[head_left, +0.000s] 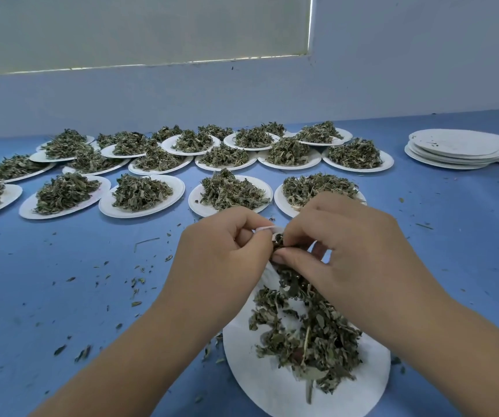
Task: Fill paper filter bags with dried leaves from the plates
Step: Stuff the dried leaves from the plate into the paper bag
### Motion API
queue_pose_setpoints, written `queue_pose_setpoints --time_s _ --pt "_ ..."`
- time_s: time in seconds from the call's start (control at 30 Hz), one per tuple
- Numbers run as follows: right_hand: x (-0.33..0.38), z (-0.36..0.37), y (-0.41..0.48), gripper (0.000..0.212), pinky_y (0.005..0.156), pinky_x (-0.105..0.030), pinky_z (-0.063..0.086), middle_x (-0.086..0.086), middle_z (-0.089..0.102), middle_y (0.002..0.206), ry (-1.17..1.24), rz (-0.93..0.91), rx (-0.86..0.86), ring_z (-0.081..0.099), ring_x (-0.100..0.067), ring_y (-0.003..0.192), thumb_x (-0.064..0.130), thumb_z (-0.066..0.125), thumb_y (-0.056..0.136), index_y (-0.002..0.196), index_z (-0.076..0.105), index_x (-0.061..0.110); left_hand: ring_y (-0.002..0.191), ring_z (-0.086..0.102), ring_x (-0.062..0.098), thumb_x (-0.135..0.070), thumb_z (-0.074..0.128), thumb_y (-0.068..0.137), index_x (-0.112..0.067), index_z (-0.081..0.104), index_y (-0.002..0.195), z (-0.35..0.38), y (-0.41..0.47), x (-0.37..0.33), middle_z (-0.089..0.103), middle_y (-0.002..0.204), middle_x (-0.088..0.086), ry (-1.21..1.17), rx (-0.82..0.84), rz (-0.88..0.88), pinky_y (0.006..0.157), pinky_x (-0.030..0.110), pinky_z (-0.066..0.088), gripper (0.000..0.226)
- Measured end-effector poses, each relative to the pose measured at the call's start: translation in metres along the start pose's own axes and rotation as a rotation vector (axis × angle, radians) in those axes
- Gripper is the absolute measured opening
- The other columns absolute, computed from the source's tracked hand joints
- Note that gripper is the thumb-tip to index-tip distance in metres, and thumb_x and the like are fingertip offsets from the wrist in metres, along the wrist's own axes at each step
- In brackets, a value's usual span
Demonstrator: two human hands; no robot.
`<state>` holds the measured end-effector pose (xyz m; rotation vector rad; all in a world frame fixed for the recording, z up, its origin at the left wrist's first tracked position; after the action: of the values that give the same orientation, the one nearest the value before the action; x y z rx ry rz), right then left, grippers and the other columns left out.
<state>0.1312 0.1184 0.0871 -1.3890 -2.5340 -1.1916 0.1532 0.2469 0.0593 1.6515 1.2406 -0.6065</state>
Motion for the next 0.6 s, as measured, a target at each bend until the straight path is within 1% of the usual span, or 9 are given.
queue_pose_setpoints --time_s 0.03,0.1,0.2,0.27,0.3,0.4,0.43,0.47,0.6 --pt "0.0006 0.001 -0.0001 0.011 0.06 -0.024 0.043 0.008 0.056 0.079 0.011 -0.008 0.017 0.052 -0.007 0.067 0.023 0.078 0.079 0.076 0.068 0.02 0.042 0.035 0.004 -0.012 0.065 0.086 -0.024 0.069 0.07 -0.0005 0.0001 0.0005 0.046 0.049 0.0 -0.006 -0.003 -0.005 0.042 0.01 0.027 0.021" --pt "0.0045 0.0033 -0.0007 0.002 0.062 -0.023 0.044 0.008 0.059 0.079 0.025 -0.044 0.04 0.052 -0.006 0.068 0.02 0.075 0.081 0.082 0.073 0.02 0.041 0.035 0.004 -0.013 0.065 0.087 -0.024 0.069 0.069 -0.0007 0.0001 0.0004 0.046 0.049 0.001 -0.01 0.0 -0.006 0.042 0.009 0.027 0.021" --pt "0.0045 0.0014 -0.0008 0.014 0.061 -0.024 0.049 0.008 0.058 0.081 0.027 -0.02 -0.02 0.058 -0.009 0.07 0.015 0.074 0.08 0.085 0.064 0.023 0.041 0.036 0.004 -0.013 0.064 0.087 -0.025 0.069 0.071 0.0002 -0.0002 -0.0012 0.05 0.05 0.004 -0.022 0.013 0.001 0.043 0.009 0.028 0.021" --pt "0.0021 -0.0012 -0.0006 0.026 0.059 -0.023 0.048 0.007 0.053 0.082 0.01 0.013 -0.083 0.059 -0.012 0.07 0.013 0.077 0.076 0.082 0.054 0.023 0.042 0.037 0.003 -0.013 0.063 0.088 -0.026 0.07 0.072 0.001 -0.0009 -0.0031 0.053 0.053 0.007 -0.023 0.022 0.013 0.043 0.009 0.029 0.022" --pt "0.0026 -0.0011 -0.0005 0.027 0.058 -0.025 0.047 0.006 0.052 0.081 -0.009 0.006 -0.098 0.059 -0.014 0.069 0.012 0.078 0.075 0.08 0.052 0.021 0.042 0.037 0.003 -0.013 0.063 0.088 -0.026 0.07 0.072 0.0016 -0.0013 -0.0039 0.054 0.055 0.009 -0.022 0.03 0.019 0.043 0.01 0.029 0.022" --pt "0.0048 0.0033 -0.0009 0.013 0.058 -0.035 0.05 0.003 0.057 0.077 -0.029 -0.046 -0.071 0.059 -0.018 0.068 0.016 0.071 0.082 0.078 0.059 0.016 0.043 0.037 0.004 -0.014 0.062 0.088 -0.026 0.07 0.073 0.003 -0.0018 -0.0044 0.055 0.058 0.011 -0.024 0.05 0.021 0.044 0.01 0.03 0.021" --pt "0.0052 0.0048 -0.0012 0.006 0.059 -0.037 0.051 0.002 0.06 0.076 -0.005 -0.058 -0.046 0.06 -0.018 0.069 0.019 0.066 0.084 0.08 0.062 0.015 0.043 0.038 0.004 -0.014 0.062 0.088 -0.026 0.07 0.072 0.0028 -0.0015 -0.0038 0.054 0.057 0.011 -0.017 0.049 0.022 0.044 0.01 0.03 0.021" --pt "0.0055 0.0053 -0.0015 0.006 0.061 -0.037 0.052 0.003 0.062 0.077 0.016 -0.062 -0.023 0.061 -0.017 0.071 0.021 0.062 0.085 0.083 0.065 0.016 0.043 0.038 0.004 -0.015 0.062 0.088 -0.026 0.069 0.072 0.0022 -0.0011 -0.003 0.053 0.056 0.01 -0.013 0.046 0.022 0.044 0.01 0.029 0.021" --pt "0.0083 0.0028 -0.0015 0.017 0.066 -0.027 0.047 0.01 0.069 0.079 0.05 -0.064 0.024 0.064 -0.008 0.076 0.021 0.057 0.088 0.095 0.072 0.023 0.041 0.035 0.004 -0.017 0.062 0.089 -0.024 0.069 0.072 -0.0005 0.0002 0.0006 0.048 0.049 0.001 -0.023 0.038 0.002 0.042 0.009 0.027 0.02"
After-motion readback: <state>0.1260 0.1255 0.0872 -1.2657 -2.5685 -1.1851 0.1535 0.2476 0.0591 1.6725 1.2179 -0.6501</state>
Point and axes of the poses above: each hand's wrist, its own y-axis towards the middle knuckle, its own z-axis out of the palm, x = y × z, the point moved 9 cm from there along y, towards the middle knuckle
